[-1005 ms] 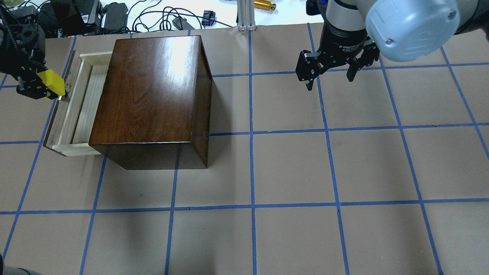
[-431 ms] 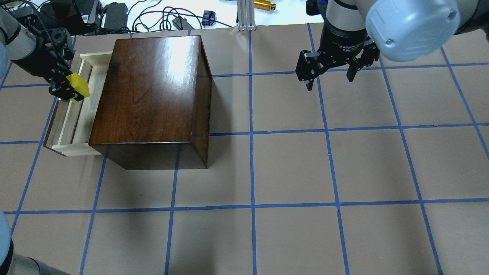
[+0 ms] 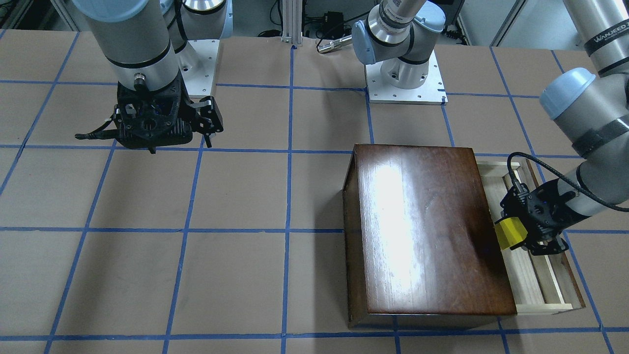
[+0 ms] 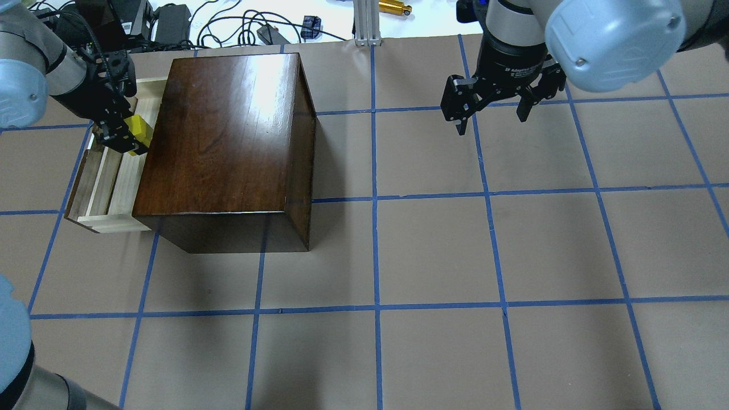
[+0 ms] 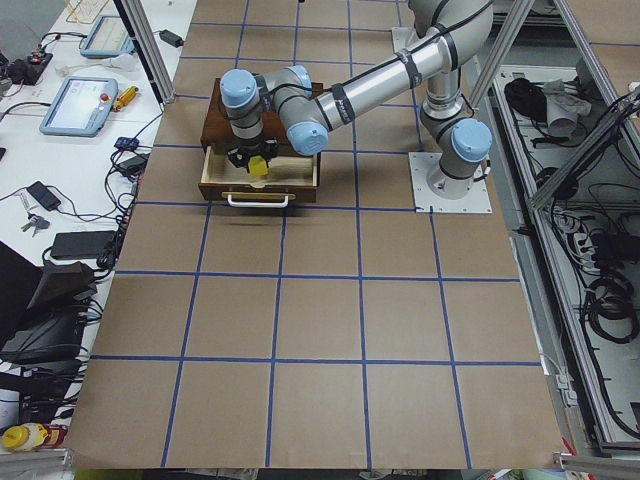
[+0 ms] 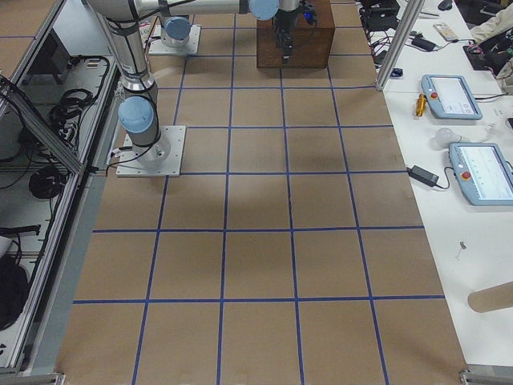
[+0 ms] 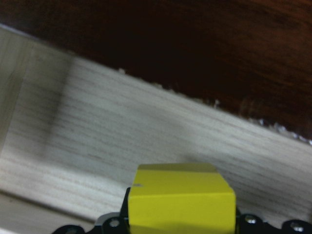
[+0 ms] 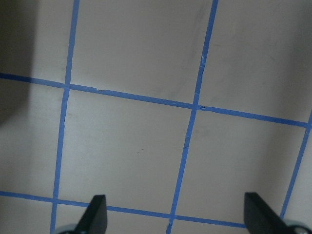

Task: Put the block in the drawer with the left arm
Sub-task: 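Carry the yellow cube with the left gripper over the open drawer, then lower the cube into the drawer and open the left gripper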

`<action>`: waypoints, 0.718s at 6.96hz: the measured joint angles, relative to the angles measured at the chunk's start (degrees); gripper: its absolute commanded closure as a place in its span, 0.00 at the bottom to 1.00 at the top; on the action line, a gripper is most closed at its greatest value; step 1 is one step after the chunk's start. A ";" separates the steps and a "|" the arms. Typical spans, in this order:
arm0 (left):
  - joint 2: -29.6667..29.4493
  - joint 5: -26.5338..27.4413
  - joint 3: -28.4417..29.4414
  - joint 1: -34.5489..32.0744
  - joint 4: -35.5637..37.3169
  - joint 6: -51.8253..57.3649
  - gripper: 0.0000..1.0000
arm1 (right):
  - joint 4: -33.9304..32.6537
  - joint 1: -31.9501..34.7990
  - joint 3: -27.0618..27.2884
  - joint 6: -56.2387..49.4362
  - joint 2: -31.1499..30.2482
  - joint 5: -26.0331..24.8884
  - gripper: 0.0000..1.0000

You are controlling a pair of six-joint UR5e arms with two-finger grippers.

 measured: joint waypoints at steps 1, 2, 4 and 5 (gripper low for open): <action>-0.33 0.06 -0.10 -0.18 0.33 0.17 0.01 | 0.00 0.00 0.00 -0.01 0.00 0.00 0.00; -0.46 0.09 -0.16 -0.23 0.55 0.27 0.00 | 0.00 0.00 0.00 -0.05 0.00 0.02 0.00; -0.14 0.32 -0.08 -0.22 0.65 0.47 0.00 | 0.00 0.00 0.00 -0.05 0.00 0.02 0.00; 0.75 0.47 0.18 -0.32 0.45 0.55 0.00 | 0.00 0.00 0.00 -0.01 0.00 0.01 0.00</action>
